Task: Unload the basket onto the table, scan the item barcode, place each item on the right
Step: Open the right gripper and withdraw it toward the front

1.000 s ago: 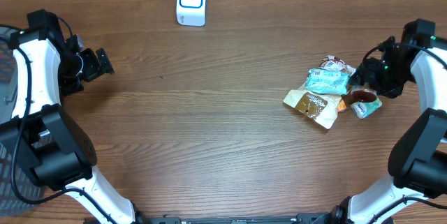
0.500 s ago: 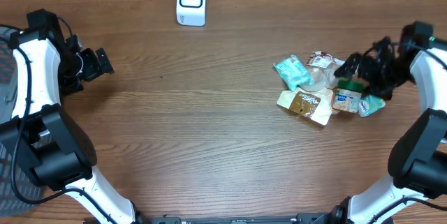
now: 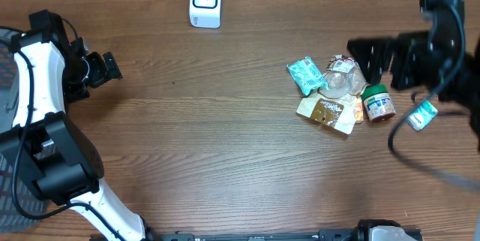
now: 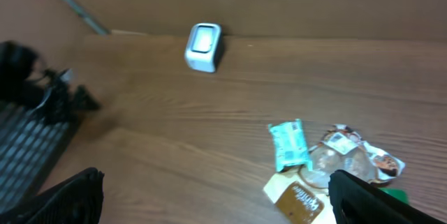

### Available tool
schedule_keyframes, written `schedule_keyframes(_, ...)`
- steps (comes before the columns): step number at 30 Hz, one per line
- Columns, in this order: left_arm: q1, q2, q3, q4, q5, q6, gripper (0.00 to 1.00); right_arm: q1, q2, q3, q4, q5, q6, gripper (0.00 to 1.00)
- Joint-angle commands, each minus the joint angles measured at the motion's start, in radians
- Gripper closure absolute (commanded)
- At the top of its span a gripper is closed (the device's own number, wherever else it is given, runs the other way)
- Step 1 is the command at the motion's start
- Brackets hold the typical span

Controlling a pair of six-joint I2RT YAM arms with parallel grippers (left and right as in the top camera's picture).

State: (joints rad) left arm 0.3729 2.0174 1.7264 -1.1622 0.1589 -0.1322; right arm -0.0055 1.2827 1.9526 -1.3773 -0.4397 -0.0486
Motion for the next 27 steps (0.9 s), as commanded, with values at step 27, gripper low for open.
schedule_keyframes(27,-0.009,-0.015,-0.005,0.000,-0.006,-0.010,0.00,0.041,-0.804,-1.209,0.922,0.219,0.000,0.00)
